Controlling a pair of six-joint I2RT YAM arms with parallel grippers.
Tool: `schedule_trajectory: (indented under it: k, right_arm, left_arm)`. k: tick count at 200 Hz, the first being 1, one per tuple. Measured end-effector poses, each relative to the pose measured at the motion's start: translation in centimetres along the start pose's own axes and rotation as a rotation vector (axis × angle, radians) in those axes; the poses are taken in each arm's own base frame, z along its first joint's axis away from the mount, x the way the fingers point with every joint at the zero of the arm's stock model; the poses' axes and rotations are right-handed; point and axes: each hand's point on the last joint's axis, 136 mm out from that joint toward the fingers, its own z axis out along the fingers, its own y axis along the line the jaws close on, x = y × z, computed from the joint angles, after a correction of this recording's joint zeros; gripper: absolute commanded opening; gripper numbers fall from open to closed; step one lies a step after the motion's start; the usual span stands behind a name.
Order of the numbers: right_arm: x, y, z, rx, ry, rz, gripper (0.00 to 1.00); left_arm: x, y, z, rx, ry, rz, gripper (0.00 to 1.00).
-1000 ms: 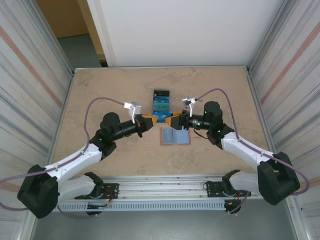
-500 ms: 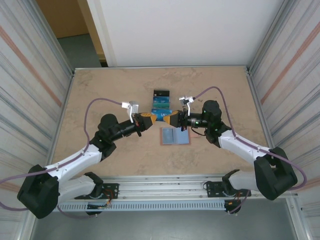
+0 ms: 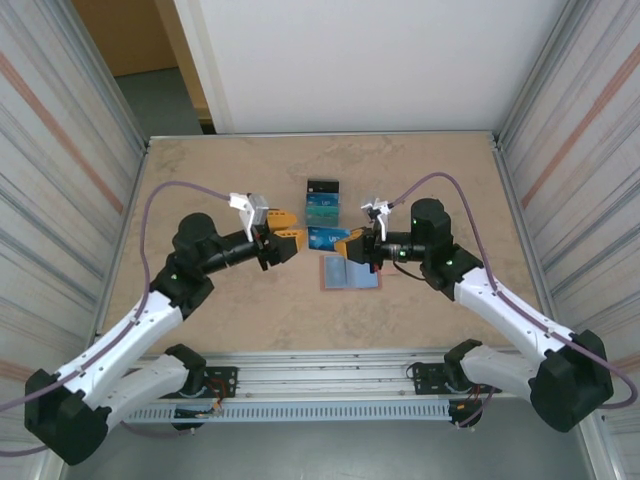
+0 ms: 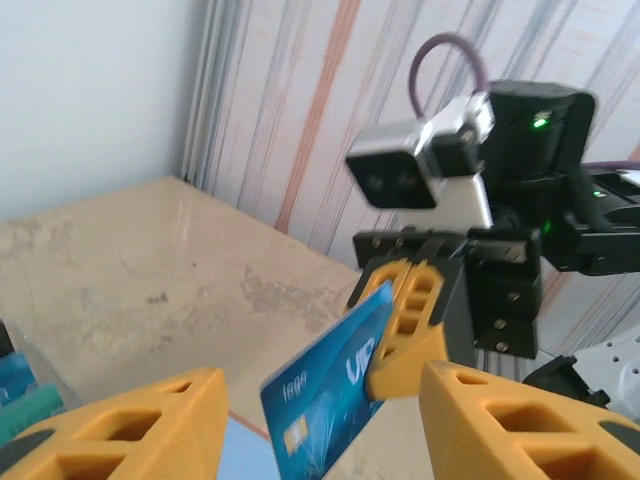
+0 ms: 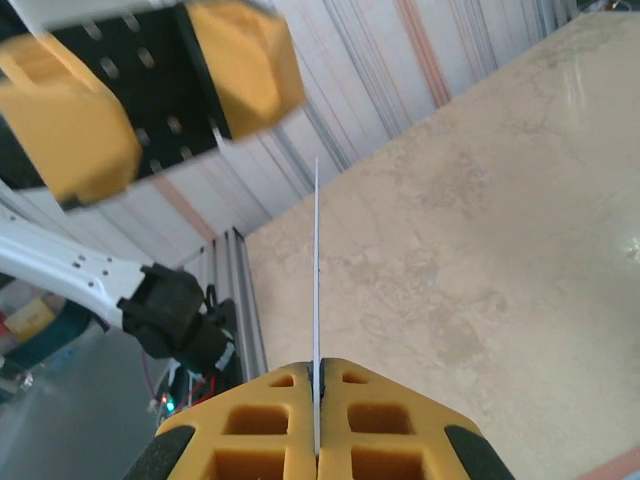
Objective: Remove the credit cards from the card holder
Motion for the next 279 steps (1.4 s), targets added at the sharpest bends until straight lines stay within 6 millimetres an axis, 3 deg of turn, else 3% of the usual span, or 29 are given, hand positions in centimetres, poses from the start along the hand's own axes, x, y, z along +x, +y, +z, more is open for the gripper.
schedule_trajectory:
  k: [19,55,87,155,216,240,265,279]
  right_arm:
    - [0.9,0.0,-0.1,0.01,0.037,-0.005,0.0]
    - [1.9,0.2,0.0,0.011,0.086,-0.013,0.0]
    - [1.7,0.6,0.2,0.001,0.098,-0.036,0.0]
    - [2.3,0.6,0.2,0.001,0.125,-0.043,0.0]
    - [2.6,1.2,0.3,-0.02,0.138,-0.045,0.0]
    - [2.6,1.2,0.3,-0.021,0.139,-0.044,0.0]
    - [2.6,1.0,0.3,-0.014,0.139,-0.044,0.02]
    - [2.6,0.9,0.3,-0.007,0.139,-0.048,0.07]
  left_arm:
    - [-0.4,-0.8,0.1,0.035,0.037,0.066,0.62]
    - [1.1,-1.4,1.6,0.103,0.182,0.126,0.61]
    - [2.8,-2.9,3.2,0.181,0.306,0.189,0.49]
    - [5.3,-1.9,4.6,0.211,0.433,0.213,0.35]
    - [6.5,-1.7,5.1,0.25,0.484,0.212,0.33]
    - [7.1,-1.7,5.0,0.276,0.501,0.198,0.23]
    - [7.2,-2.3,4.7,0.316,0.504,0.19,0.0]
    - [7.2,-2.4,4.7,0.324,0.503,0.196,0.0]
